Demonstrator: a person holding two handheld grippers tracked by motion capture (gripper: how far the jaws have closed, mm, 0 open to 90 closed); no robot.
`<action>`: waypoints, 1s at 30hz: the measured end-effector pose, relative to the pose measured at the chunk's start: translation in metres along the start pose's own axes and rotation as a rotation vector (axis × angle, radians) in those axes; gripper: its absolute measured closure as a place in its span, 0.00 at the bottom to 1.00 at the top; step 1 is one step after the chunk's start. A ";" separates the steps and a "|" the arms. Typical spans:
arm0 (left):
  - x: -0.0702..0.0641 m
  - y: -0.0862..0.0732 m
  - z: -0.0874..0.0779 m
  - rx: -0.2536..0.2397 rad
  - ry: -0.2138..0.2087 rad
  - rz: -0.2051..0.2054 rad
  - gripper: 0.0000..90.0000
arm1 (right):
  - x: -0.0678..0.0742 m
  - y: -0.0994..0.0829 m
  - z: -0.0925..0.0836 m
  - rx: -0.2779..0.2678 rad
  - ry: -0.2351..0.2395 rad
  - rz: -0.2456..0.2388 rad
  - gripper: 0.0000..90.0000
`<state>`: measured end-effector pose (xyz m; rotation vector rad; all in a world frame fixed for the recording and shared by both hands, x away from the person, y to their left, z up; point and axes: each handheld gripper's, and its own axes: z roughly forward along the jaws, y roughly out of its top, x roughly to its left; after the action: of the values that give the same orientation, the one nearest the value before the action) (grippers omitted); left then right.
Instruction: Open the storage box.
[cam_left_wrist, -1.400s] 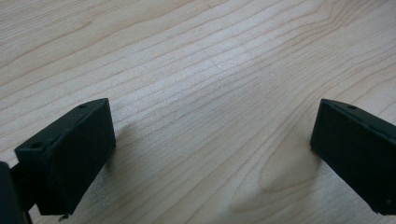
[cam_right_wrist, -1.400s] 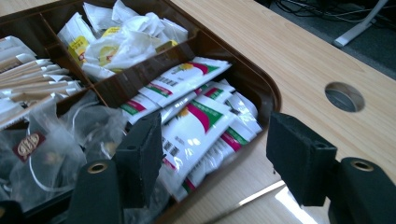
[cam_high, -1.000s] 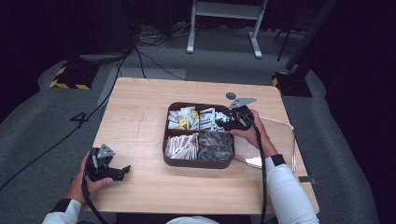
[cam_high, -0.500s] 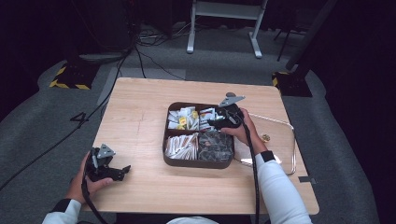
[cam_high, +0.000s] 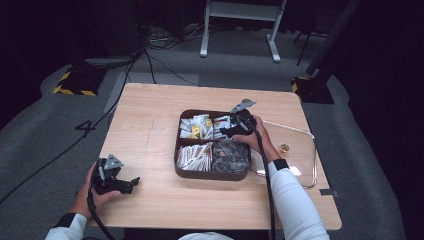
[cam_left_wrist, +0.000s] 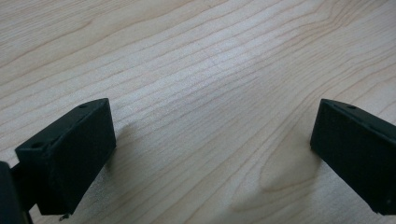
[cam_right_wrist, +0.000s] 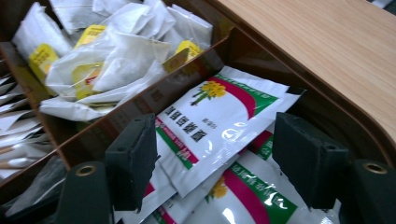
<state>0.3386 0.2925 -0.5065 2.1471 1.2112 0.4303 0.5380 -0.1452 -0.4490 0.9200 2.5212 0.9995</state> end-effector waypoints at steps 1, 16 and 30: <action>0.000 0.000 0.000 0.000 0.000 0.000 0.00 | -0.001 0.001 0.002 0.016 -0.001 0.013 0.34; 0.000 0.000 0.000 0.000 0.000 0.000 0.00 | -0.002 0.011 0.003 0.030 -0.008 -0.001 0.35; 0.000 0.000 0.000 0.000 0.000 0.000 0.00 | -0.004 0.022 0.006 0.061 -0.067 0.069 0.36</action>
<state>0.3383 0.2925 -0.5065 2.1468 1.2113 0.4301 0.5535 -0.1324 -0.4385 1.0461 2.4922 0.9009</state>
